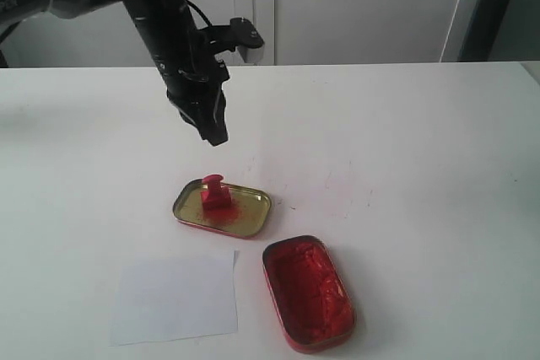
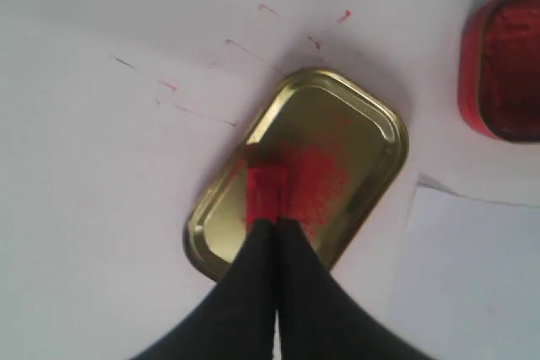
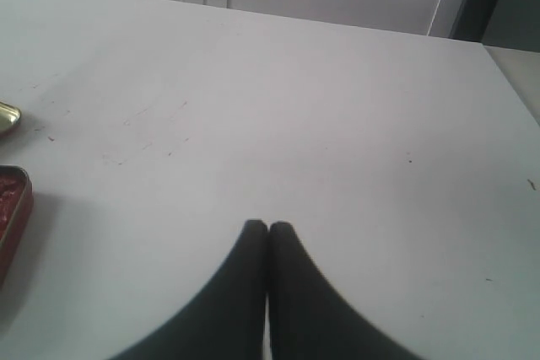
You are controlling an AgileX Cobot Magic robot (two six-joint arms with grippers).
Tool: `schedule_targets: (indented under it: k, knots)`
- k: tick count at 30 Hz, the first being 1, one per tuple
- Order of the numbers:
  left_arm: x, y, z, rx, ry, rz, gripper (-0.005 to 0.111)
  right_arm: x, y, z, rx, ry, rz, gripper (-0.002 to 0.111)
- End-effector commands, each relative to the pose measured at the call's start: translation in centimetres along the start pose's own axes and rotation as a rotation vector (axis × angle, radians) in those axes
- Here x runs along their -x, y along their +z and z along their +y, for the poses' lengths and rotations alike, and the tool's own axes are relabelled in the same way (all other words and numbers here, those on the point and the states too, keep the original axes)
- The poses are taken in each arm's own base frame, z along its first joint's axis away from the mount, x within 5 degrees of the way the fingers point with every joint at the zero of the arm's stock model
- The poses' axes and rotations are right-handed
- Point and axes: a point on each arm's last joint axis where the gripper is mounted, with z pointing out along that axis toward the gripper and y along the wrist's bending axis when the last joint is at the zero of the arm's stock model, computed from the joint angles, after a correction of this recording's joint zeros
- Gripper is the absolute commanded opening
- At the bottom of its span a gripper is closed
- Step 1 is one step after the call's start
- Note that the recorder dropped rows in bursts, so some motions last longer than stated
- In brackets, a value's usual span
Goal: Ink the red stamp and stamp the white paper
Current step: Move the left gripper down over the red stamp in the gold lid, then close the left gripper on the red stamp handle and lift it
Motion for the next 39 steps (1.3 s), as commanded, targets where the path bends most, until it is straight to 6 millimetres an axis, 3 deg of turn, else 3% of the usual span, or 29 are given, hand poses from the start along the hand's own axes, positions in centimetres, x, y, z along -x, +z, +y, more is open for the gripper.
schedule_targets:
  k: [1,11,13,18,20,33,39]
  knots:
    - [-1.3,-0.4,-2.0,-0.101,0.043,0.074,0.000,0.0,0.0,0.0,-0.007,-0.001,-0.015,0.000]
    - [-1.7,1.4,-1.6,-0.132,0.140,0.107,0.001,0.0,0.0,0.0,-0.007,-0.001,-0.015,0.000]
    - [-1.8,1.6,-1.4,-0.126,0.152,0.116,0.009,0.0,0.0,0.0,-0.007,-0.001,-0.015,0.000]
    - [-1.9,2.9,-1.1,-0.145,0.183,0.129,0.040,0.0,0.0,0.0,-0.007,-0.001,-0.015,0.000]
    - [-1.9,3.4,-0.9,-0.142,0.181,0.127,0.047,0.0,0.0,0.0,-0.007,-0.001,-0.015,0.000]
    - [-1.4,4.5,0.0,-0.069,0.175,0.080,0.047,0.0,0.0,0.0,-0.007,-0.001,-0.015,0.000]
    - [-1.6,5.9,0.4,-0.078,0.170,0.094,0.047,0.0,0.0,0.0,-0.007,-0.001,-0.015,0.000]
